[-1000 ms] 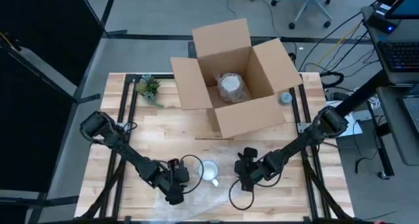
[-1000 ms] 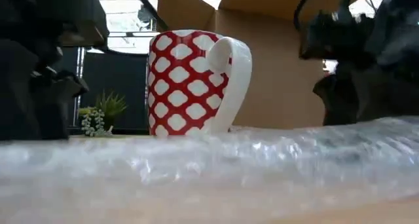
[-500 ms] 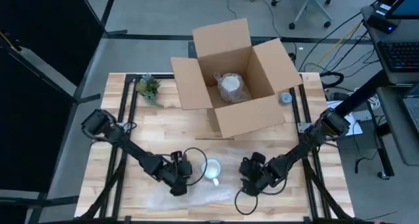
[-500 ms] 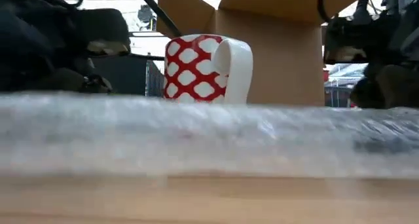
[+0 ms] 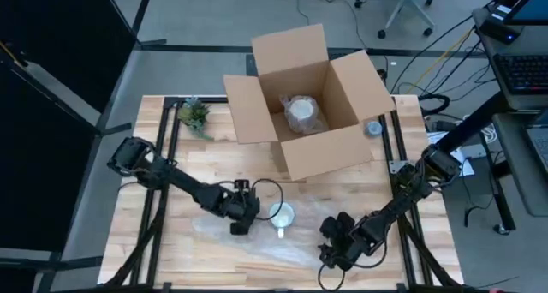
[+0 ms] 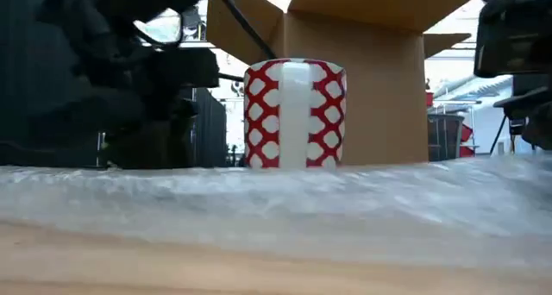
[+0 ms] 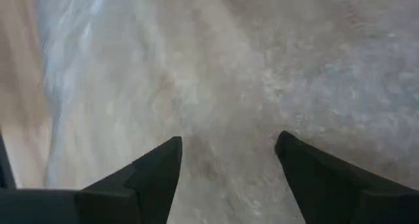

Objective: Wrap mug
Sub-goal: Wrap the red mug with the bubble wrap

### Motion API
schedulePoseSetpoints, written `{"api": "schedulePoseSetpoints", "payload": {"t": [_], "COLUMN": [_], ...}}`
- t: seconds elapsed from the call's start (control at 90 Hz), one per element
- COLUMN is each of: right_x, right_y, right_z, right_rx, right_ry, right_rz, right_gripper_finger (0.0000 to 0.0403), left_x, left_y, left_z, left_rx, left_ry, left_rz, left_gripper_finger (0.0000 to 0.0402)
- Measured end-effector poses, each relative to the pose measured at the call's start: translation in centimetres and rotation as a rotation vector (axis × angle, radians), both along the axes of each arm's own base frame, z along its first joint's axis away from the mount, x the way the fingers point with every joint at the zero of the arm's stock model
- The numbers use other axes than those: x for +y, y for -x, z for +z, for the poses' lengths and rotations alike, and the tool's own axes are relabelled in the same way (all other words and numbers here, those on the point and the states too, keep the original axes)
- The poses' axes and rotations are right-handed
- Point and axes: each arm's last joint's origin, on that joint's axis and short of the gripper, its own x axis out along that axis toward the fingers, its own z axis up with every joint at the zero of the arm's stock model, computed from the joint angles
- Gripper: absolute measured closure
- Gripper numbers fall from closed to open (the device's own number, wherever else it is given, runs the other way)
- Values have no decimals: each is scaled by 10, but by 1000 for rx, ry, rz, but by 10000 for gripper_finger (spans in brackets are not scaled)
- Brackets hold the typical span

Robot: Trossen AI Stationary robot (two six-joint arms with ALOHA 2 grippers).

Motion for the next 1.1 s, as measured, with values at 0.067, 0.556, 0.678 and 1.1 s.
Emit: {"api": "schedulePoseSetpoints", "payload": {"t": [0.067, 0.556, 0.678, 1.1], "right_x": [-1, -28, -38, -24], "right_y": [0, -19, -26, -3], "right_z": [0, 13, 12, 47], "right_rx": [-1, -48, -42, -9], "right_ry": [15, 228, 260, -15], "right_rz": [0, 172, 167, 238], "right_gripper_finger": [161, 161, 161, 161], "left_x": [1, -21, -21, -28], "left_y": [-1, 23, 15, 15], "left_z": [11, 71, 45, 34], "left_rx": [47, -149, -146, -134], "left_ry": [2, -35, 17, 30], "left_rz": [-7, 161, 147, 133], "left_gripper_finger": [259, 259, 259, 259]}}
